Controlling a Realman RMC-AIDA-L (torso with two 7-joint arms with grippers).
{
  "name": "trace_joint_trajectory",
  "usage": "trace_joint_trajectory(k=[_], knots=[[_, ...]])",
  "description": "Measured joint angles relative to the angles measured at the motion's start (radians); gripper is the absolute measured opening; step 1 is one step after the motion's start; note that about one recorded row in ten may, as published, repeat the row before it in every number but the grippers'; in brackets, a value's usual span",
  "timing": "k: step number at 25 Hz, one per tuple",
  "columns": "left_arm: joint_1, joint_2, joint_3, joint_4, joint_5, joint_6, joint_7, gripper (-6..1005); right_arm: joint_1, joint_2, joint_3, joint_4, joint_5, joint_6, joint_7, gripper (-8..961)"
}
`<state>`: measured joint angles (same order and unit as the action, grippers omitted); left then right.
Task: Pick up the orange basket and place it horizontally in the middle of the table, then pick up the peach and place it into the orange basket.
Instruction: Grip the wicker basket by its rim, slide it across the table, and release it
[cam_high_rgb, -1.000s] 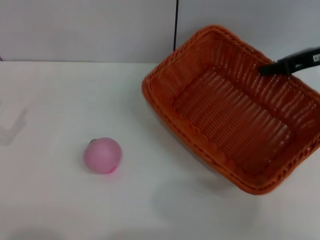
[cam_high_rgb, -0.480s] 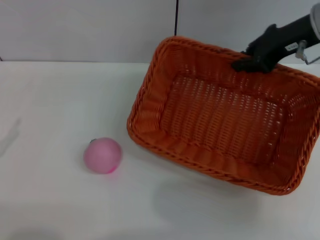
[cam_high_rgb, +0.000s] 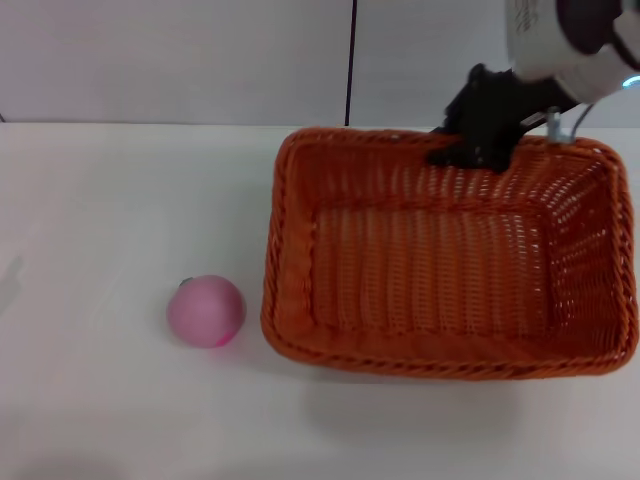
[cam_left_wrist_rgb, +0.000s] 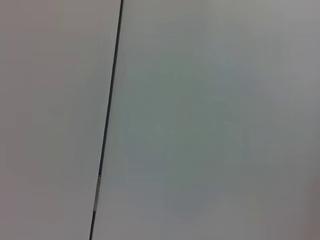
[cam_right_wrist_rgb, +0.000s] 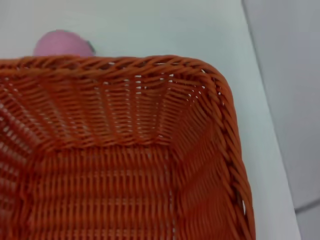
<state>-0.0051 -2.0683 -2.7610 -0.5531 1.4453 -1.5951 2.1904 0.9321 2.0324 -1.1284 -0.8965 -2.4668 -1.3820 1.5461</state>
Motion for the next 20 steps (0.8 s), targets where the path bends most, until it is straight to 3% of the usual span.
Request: trace_joint_trajectory(k=[5, 15, 20], knots=[[0.005, 0.0, -0.006, 0.007, -0.003, -0.01, 0.0, 763, 0.009, 0.024, -0.001, 0.018, 0.023, 0.061, -0.065, 156], [0.006, 0.001, -0.008, 0.022, -0.003, -0.02, 0.0, 762, 0.035, 0.041, -0.003, 0.159, 0.173, 0.213, -0.061, 155], [0.003, 0.003, -0.009, 0.023, -0.003, -0.02, 0.002, 762, 0.038, 0.046, -0.085, 0.214, 0.199, 0.258, -0.063, 156]])
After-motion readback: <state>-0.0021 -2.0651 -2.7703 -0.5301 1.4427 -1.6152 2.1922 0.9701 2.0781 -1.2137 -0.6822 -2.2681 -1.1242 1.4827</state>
